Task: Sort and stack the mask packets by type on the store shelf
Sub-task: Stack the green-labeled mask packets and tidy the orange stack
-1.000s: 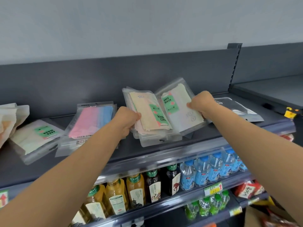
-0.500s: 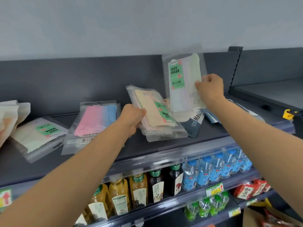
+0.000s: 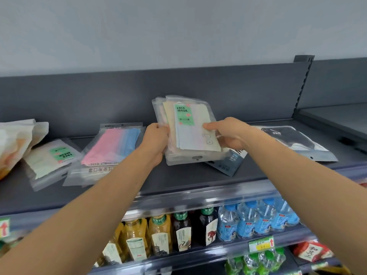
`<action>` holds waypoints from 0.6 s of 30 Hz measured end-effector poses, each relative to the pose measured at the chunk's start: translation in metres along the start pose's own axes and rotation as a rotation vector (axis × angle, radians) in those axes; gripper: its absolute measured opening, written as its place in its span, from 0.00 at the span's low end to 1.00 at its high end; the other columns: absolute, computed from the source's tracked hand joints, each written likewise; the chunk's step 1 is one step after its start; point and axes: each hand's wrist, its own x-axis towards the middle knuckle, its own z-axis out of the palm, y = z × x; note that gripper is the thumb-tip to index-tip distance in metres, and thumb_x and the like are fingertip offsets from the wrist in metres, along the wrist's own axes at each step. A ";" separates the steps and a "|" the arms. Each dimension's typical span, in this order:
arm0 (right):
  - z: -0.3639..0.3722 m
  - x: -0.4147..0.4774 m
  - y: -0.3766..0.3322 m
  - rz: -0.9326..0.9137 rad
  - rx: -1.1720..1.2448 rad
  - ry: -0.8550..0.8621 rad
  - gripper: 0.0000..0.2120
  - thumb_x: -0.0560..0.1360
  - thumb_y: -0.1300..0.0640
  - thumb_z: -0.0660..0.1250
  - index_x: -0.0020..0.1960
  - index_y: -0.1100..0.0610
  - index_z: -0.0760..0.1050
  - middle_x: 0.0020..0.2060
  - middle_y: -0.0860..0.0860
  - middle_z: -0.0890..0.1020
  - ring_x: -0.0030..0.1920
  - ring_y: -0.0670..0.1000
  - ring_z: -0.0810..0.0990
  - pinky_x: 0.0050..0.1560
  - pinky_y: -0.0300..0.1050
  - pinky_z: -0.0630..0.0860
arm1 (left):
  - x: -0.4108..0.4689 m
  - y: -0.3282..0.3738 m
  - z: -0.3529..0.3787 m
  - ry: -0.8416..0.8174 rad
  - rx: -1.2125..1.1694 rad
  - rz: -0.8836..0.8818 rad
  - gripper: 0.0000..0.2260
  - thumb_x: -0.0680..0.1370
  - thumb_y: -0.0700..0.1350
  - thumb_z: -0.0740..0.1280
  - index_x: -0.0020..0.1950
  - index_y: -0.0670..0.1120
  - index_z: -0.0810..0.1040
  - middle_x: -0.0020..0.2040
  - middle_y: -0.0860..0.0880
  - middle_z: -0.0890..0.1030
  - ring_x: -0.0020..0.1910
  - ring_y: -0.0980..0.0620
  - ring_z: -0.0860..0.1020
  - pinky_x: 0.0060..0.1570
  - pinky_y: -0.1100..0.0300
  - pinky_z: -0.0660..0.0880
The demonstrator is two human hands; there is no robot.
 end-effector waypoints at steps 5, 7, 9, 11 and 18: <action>-0.025 0.004 -0.001 0.033 0.098 -0.123 0.14 0.73 0.60 0.71 0.58 0.62 0.77 0.49 0.56 0.85 0.47 0.55 0.85 0.43 0.50 0.82 | -0.008 0.000 0.026 0.006 -0.035 -0.001 0.11 0.82 0.44 0.57 0.59 0.39 0.74 0.54 0.43 0.81 0.49 0.45 0.80 0.45 0.53 0.79; -0.037 0.003 -0.001 0.050 0.125 -0.167 0.08 0.74 0.58 0.70 0.52 0.58 0.78 0.41 0.53 0.87 0.39 0.51 0.86 0.36 0.46 0.83 | -0.012 0.001 0.039 -0.027 -0.074 -0.002 0.11 0.83 0.45 0.57 0.58 0.40 0.74 0.53 0.44 0.81 0.49 0.46 0.81 0.44 0.52 0.80; -0.050 0.003 -0.002 0.059 0.149 -0.192 0.04 0.75 0.59 0.68 0.49 0.57 0.78 0.36 0.52 0.87 0.34 0.50 0.86 0.31 0.45 0.82 | -0.016 0.002 0.050 -0.070 -0.088 -0.005 0.10 0.83 0.45 0.57 0.55 0.42 0.74 0.52 0.45 0.82 0.47 0.48 0.81 0.41 0.54 0.80; -0.062 0.005 -0.002 0.051 0.166 -0.201 0.05 0.76 0.61 0.67 0.51 0.58 0.78 0.37 0.53 0.86 0.35 0.52 0.86 0.31 0.46 0.82 | -0.019 0.002 0.060 -0.125 -0.103 -0.020 0.10 0.83 0.45 0.56 0.53 0.43 0.75 0.53 0.45 0.82 0.48 0.48 0.82 0.42 0.55 0.80; -0.103 0.009 0.002 0.022 0.043 -0.077 0.15 0.72 0.63 0.71 0.58 0.61 0.77 0.50 0.57 0.84 0.47 0.57 0.84 0.46 0.55 0.81 | -0.018 -0.007 0.090 -0.204 -0.076 -0.111 0.17 0.81 0.52 0.59 0.59 0.41 0.78 0.53 0.44 0.83 0.49 0.46 0.82 0.48 0.51 0.80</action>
